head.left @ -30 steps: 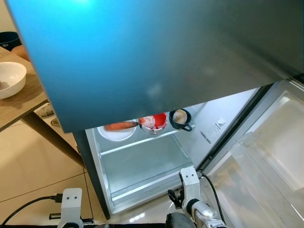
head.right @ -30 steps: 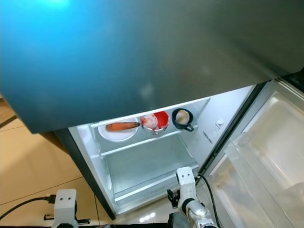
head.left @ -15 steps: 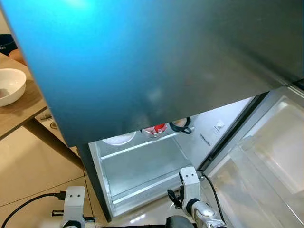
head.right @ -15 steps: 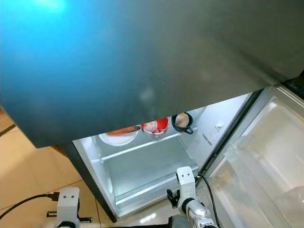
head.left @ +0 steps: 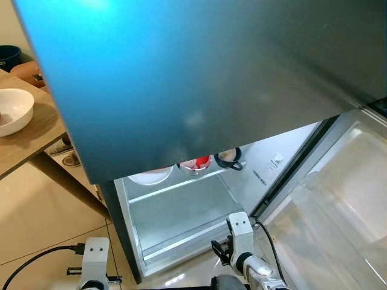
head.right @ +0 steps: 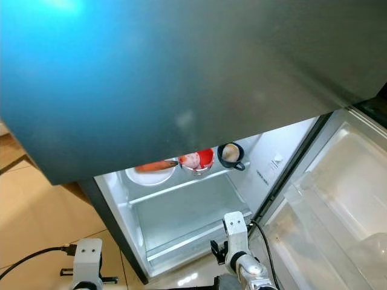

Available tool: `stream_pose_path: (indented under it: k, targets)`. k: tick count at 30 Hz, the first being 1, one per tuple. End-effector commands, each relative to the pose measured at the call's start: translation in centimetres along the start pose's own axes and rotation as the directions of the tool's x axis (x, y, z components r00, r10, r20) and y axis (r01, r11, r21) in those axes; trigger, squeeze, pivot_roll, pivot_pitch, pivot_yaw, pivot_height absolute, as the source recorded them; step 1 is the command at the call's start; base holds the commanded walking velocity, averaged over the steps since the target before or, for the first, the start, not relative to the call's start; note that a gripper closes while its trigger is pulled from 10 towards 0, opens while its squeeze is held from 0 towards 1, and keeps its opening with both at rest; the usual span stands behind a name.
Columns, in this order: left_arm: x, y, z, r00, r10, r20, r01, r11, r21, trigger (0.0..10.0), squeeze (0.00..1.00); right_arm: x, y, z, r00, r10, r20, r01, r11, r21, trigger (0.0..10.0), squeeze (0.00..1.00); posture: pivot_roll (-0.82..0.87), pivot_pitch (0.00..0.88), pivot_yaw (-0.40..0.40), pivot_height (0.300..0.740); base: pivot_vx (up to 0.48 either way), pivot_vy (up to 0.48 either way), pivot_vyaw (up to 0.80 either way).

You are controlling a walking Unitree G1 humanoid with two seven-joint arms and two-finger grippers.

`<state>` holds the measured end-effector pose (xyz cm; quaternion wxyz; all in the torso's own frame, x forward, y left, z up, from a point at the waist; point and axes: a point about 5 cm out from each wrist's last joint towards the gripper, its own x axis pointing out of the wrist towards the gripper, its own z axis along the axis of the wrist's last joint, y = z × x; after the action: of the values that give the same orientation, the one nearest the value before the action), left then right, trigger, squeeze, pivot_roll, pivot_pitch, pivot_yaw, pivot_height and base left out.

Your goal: Restocking fridge

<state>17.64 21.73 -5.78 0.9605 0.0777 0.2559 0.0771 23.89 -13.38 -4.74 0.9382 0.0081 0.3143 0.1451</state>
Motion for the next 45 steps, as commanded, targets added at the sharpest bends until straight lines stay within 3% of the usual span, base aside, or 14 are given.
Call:
stream_pose_path:
  k: [1, 37, 45]
  targets:
    - [-0.35, -0.56, -0.48, 1.000, -0.012, -0.012, 0.012, 1.000, -0.005, 10.0, 0.00, -0.12, -0.34, -0.12, 1.000, -0.025, 0.000, 0.025, 1.000, 0.010, 10.0, 0.00, -0.02, 0.074, -0.079, 0.680, 0.000, 0.000, 0.00]
    - [-0.35, -0.66, -0.37, 1.000, -0.014, -0.003, 0.014, 1.000, -0.011, 10.0, 0.00, -0.24, -0.24, -0.30, 1.000, -0.007, 0.011, 0.007, 1.000, 0.027, 10.0, 0.00, -0.01, 0.082, -0.078, 0.680, 0.000, 0.000, 0.00]
    - [-0.38, -0.68, -0.45, 1.000, -0.014, -0.008, 0.014, 1.000, -0.011, 10.0, 0.00, -0.27, -0.26, -0.48, 1.000, -0.022, -0.002, 0.022, 1.000, -0.002, 10.0, 0.00, -0.01, 0.081, -0.080, 0.720, 0.000, 0.000, 0.00]
